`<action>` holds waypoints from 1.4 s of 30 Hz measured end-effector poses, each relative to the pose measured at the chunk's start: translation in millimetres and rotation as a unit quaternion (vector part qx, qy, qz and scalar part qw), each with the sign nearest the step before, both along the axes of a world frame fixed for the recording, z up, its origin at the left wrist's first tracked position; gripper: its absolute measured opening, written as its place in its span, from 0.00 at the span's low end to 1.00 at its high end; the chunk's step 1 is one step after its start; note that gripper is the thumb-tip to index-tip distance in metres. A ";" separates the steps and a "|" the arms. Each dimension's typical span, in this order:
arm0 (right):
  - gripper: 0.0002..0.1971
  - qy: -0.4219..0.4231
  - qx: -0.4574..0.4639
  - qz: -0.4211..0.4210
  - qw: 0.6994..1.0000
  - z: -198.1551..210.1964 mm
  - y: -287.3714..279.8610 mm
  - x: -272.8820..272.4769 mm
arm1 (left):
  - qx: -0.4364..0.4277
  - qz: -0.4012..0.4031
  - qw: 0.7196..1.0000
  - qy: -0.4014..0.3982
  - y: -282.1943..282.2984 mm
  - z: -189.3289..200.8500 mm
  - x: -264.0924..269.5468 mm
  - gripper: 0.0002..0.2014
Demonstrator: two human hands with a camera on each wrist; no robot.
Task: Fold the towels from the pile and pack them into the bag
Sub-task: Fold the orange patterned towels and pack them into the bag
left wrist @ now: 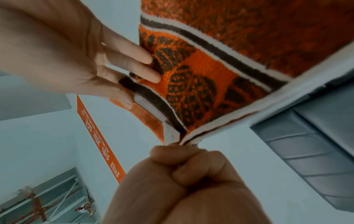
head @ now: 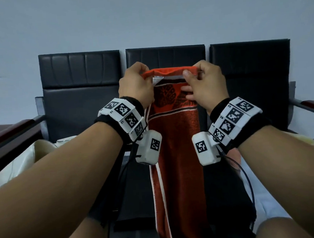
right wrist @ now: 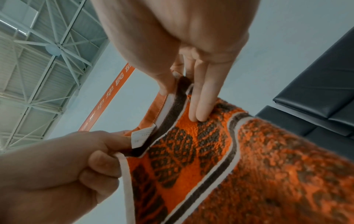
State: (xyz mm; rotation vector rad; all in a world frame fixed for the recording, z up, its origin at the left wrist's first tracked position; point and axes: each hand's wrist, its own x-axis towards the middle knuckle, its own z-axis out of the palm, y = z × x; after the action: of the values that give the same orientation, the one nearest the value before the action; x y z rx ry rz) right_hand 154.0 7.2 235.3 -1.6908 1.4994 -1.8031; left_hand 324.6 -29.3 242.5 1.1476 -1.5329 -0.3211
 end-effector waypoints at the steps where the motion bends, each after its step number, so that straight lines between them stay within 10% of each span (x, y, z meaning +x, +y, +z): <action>1: 0.09 0.006 0.001 -0.003 1.000 -0.3 -4.9 -0.3 | 0.011 -0.005 1.000 0.004 -5.6 0.2 -0.7 0.08; 10: 0.10 0.044 -0.009 -0.043 0.998 -1.7 -36.5 1.6 | 0.125 -0.100 0.979 0.125 -32.9 9.4 -4.9 0.11; 21: 0.09 -0.030 -0.028 -0.036 0.999 -5.8 -41.9 -2.3 | 0.058 -0.114 0.985 0.116 -47.4 -10.3 -10.9 0.18; 42: 0.15 -0.083 -0.085 -0.070 0.991 69.1 66.9 5.2 | -0.028 -0.102 0.992 0.075 67.6 70.1 -6.0 0.09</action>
State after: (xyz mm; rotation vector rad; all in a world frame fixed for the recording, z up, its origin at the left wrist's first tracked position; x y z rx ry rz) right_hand 159.2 74.1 304.4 -1.4961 1.4632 -2.1410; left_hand 318.6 38.3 312.6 0.9035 -1.5192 -0.4875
